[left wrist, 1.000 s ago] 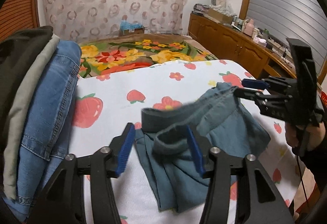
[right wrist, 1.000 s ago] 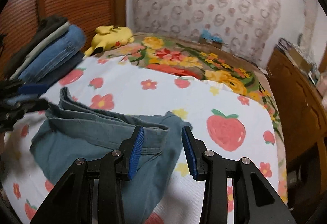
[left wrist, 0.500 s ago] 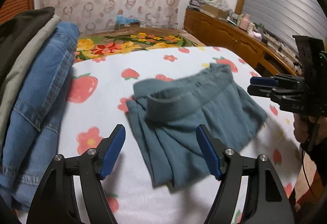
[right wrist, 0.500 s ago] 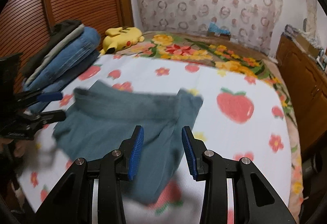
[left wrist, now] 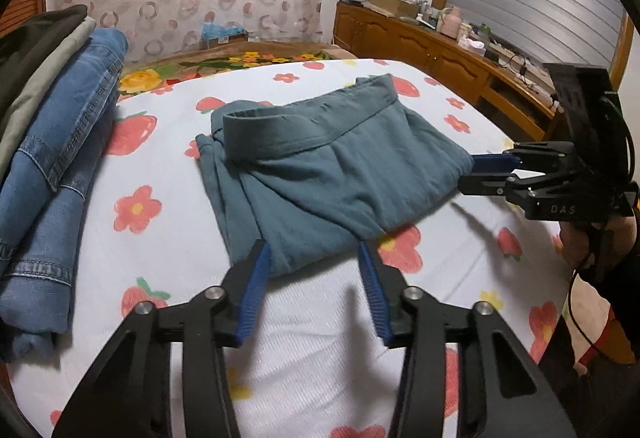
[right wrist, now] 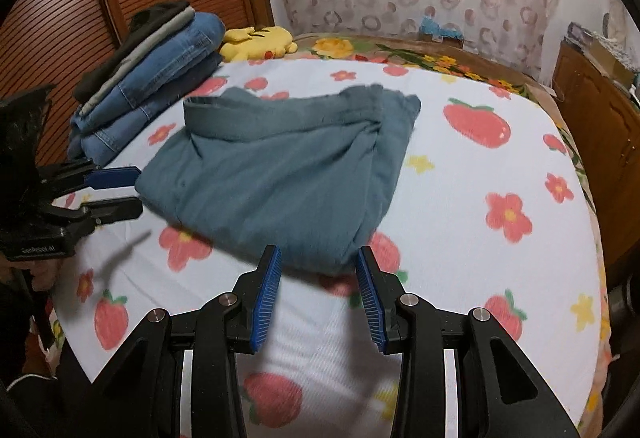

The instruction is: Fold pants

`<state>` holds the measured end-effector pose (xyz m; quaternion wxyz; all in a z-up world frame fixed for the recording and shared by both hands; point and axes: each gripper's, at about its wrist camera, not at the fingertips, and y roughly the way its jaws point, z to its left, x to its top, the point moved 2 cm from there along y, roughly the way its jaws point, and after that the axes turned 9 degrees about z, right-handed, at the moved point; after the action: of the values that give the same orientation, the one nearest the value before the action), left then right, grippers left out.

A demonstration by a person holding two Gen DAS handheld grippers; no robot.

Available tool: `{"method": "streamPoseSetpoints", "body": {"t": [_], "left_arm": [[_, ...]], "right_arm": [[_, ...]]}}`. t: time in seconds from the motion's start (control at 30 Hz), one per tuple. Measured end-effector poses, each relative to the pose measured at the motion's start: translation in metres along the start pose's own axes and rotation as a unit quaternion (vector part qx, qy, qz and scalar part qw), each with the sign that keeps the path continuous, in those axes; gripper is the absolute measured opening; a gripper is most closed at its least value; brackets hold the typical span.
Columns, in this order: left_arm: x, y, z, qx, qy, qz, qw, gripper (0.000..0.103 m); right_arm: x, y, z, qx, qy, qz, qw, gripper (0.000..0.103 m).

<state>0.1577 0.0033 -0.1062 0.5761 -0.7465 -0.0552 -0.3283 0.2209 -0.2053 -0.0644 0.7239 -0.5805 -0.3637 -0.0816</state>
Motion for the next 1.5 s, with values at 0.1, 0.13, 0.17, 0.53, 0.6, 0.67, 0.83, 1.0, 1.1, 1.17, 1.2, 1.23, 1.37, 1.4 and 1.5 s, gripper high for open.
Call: {"method": "streamPoseSetpoints", "body": {"t": [0.1, 0.13, 0.17, 0.53, 0.6, 0.67, 0.83, 1.0, 1.1, 1.17, 1.2, 1.23, 1.37, 1.4, 1.5], "left_arm": [[-0.001, 0.004, 0.001, 0.005, 0.003, 0.004, 1.0000, 0.035], [-0.001, 0.005, 0.002, 0.007, 0.002, 0.005, 1.0000, 0.035], [-0.001, 0.006, 0.003, 0.007, 0.000, 0.006, 1.0000, 0.035], [0.000, 0.010, 0.016, 0.022, -0.016, 0.010, 0.9996, 0.007], [-0.001, 0.004, 0.017, 0.033, -0.015, -0.003, 0.9993, 0.006], [-0.001, -0.002, 0.018, 0.039, -0.016, -0.015, 0.9990, 0.005], [-0.008, -0.014, 0.029, 0.063, -0.032, -0.031, 0.9970, 0.004], [-0.017, -0.022, 0.027, 0.061, -0.032, -0.031, 0.9971, 0.004], [-0.021, -0.031, 0.026, 0.051, -0.035, -0.032, 0.9976, 0.004], [-0.024, -0.036, 0.023, 0.044, -0.035, -0.034, 0.9979, 0.004], [-0.027, -0.040, 0.021, 0.040, -0.033, -0.031, 0.9982, 0.004], [-0.028, -0.042, 0.019, 0.037, -0.032, -0.031, 0.9983, 0.004], [-0.037, -0.044, 0.011, 0.027, -0.034, -0.026, 0.9987, 0.004], [-0.039, -0.042, 0.009, 0.028, -0.034, -0.023, 0.9988, 0.004], [-0.042, -0.038, 0.005, 0.022, -0.032, -0.016, 0.9991, 0.005]], "right_arm": [[-0.002, 0.003, -0.003, 0.001, 0.006, 0.001, 1.000, 0.040], [-0.003, 0.003, -0.004, 0.003, 0.006, 0.000, 1.000, 0.040], [-0.003, 0.004, -0.003, 0.004, 0.005, -0.001, 1.000, 0.040], [-0.002, 0.005, -0.004, 0.018, 0.000, -0.007, 1.000, 0.006], [-0.002, 0.001, -0.006, 0.012, 0.000, -0.012, 1.000, 0.003], [-0.004, -0.007, -0.008, -0.003, 0.002, -0.023, 1.000, 0.003], [-0.012, -0.024, -0.008, 0.005, 0.003, -0.037, 0.999, 0.002], [-0.022, -0.032, 0.000, -0.006, -0.012, -0.037, 0.999, 0.002], [-0.028, -0.039, 0.000, 0.001, -0.010, -0.040, 0.999, 0.002], [-0.032, -0.046, 0.000, 0.010, -0.006, -0.042, 0.999, 0.002], [-0.035, -0.050, -0.002, 0.014, -0.005, -0.044, 0.999, 0.002], [-0.039, -0.053, -0.001, 0.017, -0.005, -0.045, 0.999, 0.002], [-0.052, -0.053, 0.000, 0.025, -0.003, -0.035, 0.999, 0.002], [-0.055, -0.049, 0.002, 0.026, -0.004, -0.029, 0.999, 0.002], [-0.060, -0.044, 0.003, 0.022, -0.006, -0.020, 1.000, 0.002]]}}
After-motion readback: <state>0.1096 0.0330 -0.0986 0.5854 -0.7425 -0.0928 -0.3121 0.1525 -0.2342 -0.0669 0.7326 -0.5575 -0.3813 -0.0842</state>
